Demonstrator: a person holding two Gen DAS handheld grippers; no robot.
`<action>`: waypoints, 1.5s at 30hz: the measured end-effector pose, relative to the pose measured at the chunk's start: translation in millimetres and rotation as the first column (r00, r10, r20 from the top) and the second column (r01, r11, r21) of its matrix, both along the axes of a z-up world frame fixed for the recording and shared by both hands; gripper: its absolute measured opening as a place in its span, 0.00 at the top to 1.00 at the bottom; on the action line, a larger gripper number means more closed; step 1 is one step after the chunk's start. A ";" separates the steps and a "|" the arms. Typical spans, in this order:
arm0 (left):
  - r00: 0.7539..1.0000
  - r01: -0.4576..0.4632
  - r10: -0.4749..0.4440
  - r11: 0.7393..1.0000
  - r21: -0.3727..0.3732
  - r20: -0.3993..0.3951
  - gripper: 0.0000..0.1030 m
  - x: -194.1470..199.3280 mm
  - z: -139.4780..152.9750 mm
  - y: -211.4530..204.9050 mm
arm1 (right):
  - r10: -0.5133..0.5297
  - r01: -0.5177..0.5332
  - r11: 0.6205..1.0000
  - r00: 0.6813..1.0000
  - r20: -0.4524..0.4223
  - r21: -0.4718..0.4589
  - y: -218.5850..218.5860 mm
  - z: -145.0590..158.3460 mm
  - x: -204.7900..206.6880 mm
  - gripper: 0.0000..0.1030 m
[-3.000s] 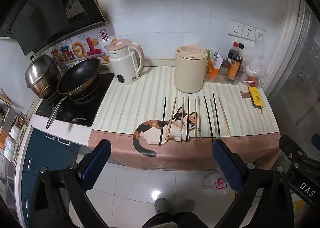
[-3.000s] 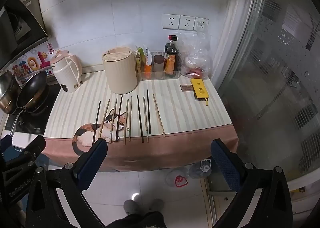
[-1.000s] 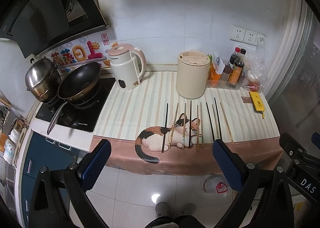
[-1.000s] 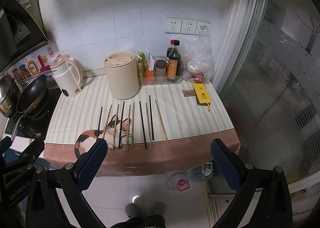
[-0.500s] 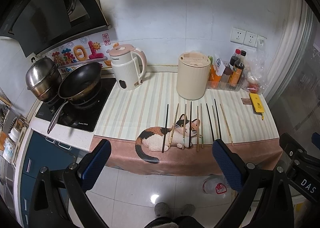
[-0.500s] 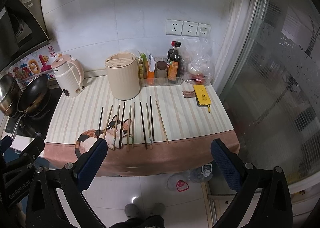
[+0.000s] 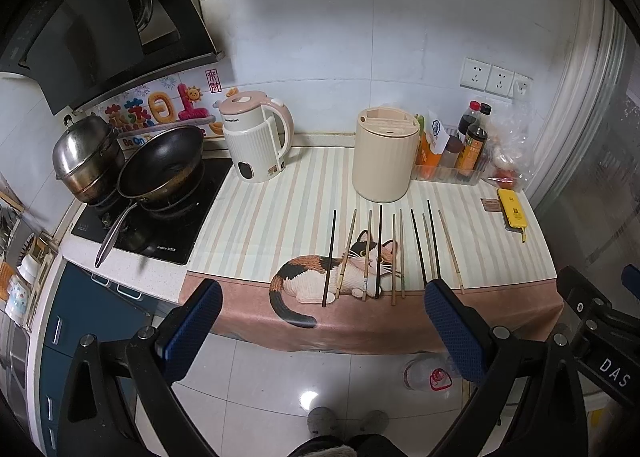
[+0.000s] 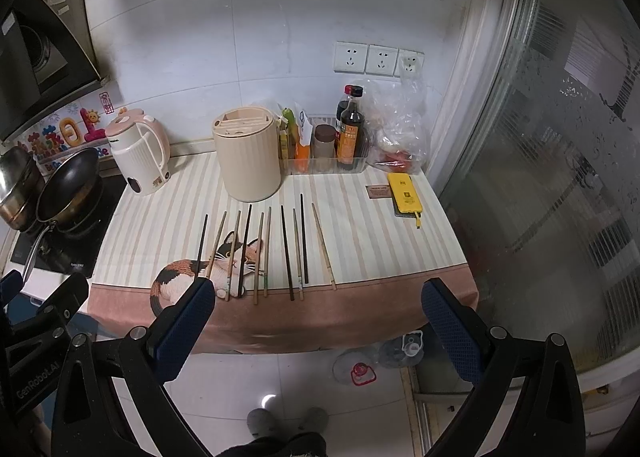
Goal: Organize utensils
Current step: 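Lower both tools toward the row of chopsticks on the cat-print mat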
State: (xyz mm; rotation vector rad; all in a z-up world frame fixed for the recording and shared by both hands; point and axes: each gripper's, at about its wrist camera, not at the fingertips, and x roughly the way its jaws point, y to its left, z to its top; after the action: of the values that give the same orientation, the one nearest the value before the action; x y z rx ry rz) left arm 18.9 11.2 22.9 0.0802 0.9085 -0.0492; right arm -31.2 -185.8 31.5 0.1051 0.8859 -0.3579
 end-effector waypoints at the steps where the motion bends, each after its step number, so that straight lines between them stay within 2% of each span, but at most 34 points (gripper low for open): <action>1: 1.000 0.000 0.000 1.000 0.000 0.000 0.00 0.4 0.5 0.0 | 0.001 -0.001 1.000 1.000 0.002 0.001 1.2 1.4 -0.6 0.00; 6: 1.000 0.004 -0.004 1.000 -0.007 0.010 0.00 -0.5 0.5 0.6 | -0.001 0.001 1.000 1.000 0.013 0.020 -6.9 4.7 -0.7 0.00; 9: 0.999 0.006 -0.005 1.000 -0.006 0.047 0.00 5.6 1.7 -3.7 | -0.006 0.005 0.999 0.999 0.032 0.039 -15.8 1.2 0.7 0.00; 13: 0.994 -0.012 0.008 0.999 0.038 0.109 0.00 23.2 -7.6 -13.5 | -0.023 0.018 0.998 0.996 0.087 0.062 -37.6 -10.4 13.6 0.00; 18: 0.989 -0.063 0.047 0.992 0.112 0.143 0.00 50.9 -43.5 -22.5 | -0.022 0.017 0.996 0.998 0.057 0.090 -59.2 -48.3 46.9 0.00; 23: 0.991 -0.099 0.083 0.982 0.159 0.107 0.00 92.9 -84.5 -20.3 | -0.002 0.005 0.995 1.000 -0.025 0.103 -67.2 -99.0 95.2 0.00; 27: 0.995 -0.093 0.081 0.974 0.204 0.066 0.00 133.0 -132.3 -13.6 | 0.028 -0.013 0.988 0.995 -0.093 0.156 -67.2 -142.6 136.8 0.14; 29: 0.995 -0.086 0.093 0.969 0.231 -0.019 0.00 157.0 -169.7 -4.5 | 0.050 -0.022 0.977 0.990 -0.131 0.212 -67.9 -166.8 158.1 0.31; 31: 0.988 -0.073 0.101 0.974 0.214 -0.121 0.03 176.7 -204.7 7.1 | 0.066 -0.021 0.967 0.983 -0.171 0.253 -65.4 -189.9 176.5 0.43; 33: 0.974 -0.058 0.098 0.980 0.188 -0.205 0.09 194.8 -235.6 15.8 | 0.079 -0.012 0.955 0.974 -0.213 0.296 -63.0 -215.8 197.3 0.49; 35: 0.956 -0.039 0.084 0.986 0.162 -0.282 0.23 211.2 -262.4 20.9 | 0.089 0.003 0.945 0.960 -0.265 0.327 -59.8 -244.9 219.5 0.58; 41: 0.894 0.016 0.000 0.999 0.031 -0.449 0.49 249.0 -315.6 19.4 | 0.095 0.064 0.924 0.917 -0.388 0.377 -55.0 -312.0 269.7 0.65; 45: 0.860 0.049 -0.049 0.999 -0.012 -0.508 0.50 265.2 -332.8 8.5 | 0.101 0.087 0.923 0.886 -0.453 0.376 -52.6 -341.4 296.1 0.65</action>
State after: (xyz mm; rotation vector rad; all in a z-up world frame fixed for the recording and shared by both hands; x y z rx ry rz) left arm 284.1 19.8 -309.9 0.0937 1.4391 -0.1217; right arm 264.9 -238.4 -309.9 0.3955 1.4322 -0.1951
